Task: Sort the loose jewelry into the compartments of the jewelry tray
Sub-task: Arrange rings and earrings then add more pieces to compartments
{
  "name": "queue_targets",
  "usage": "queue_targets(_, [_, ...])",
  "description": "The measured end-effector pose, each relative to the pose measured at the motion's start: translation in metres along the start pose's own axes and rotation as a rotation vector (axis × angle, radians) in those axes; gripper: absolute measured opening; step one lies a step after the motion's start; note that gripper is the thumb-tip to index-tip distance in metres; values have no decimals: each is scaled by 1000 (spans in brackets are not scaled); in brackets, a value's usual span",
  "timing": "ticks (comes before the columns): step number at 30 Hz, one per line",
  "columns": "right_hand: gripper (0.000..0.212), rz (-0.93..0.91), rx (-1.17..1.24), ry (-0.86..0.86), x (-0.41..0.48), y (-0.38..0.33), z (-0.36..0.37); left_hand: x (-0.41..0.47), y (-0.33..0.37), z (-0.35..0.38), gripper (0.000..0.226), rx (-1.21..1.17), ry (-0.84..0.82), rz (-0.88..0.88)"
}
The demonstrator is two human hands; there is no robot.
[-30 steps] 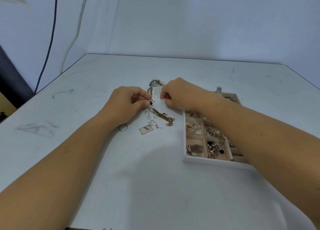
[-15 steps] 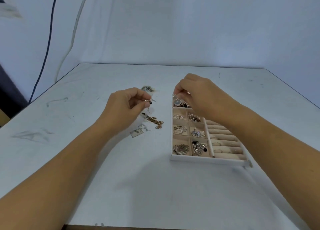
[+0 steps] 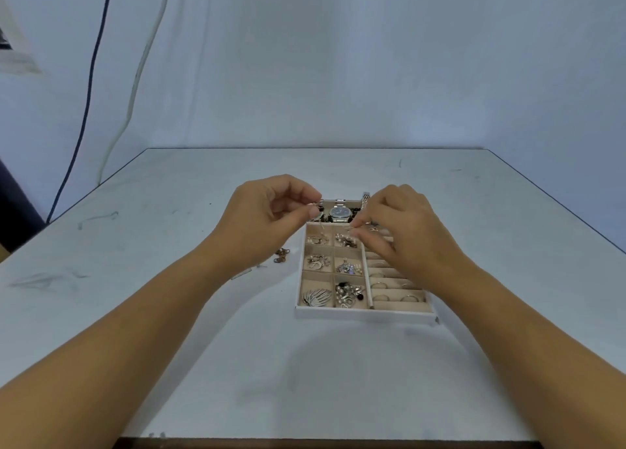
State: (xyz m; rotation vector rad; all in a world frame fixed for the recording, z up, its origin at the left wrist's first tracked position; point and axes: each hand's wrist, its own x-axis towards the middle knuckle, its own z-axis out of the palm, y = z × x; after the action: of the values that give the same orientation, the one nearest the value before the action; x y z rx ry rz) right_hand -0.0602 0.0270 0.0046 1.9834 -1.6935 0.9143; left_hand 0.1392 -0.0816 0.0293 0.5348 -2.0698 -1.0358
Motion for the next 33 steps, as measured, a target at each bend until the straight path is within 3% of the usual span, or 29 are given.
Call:
queue_targets(12, [20,53,156,-15,-11,-1,7,-14,-24,9,24,324,-120,22])
queue_targets(19, [21,48,176,-15,-9,-2,10,-19,-45,10,14,289,-145,23])
queue_targets(26, [20,54,169,-38,-9,-2,15,-21,-51,-4,58,457,-228,150])
queue_targets(33, [12,45,138,-53,4,-11,23,-23,-52,-5,61,481,-281,130])
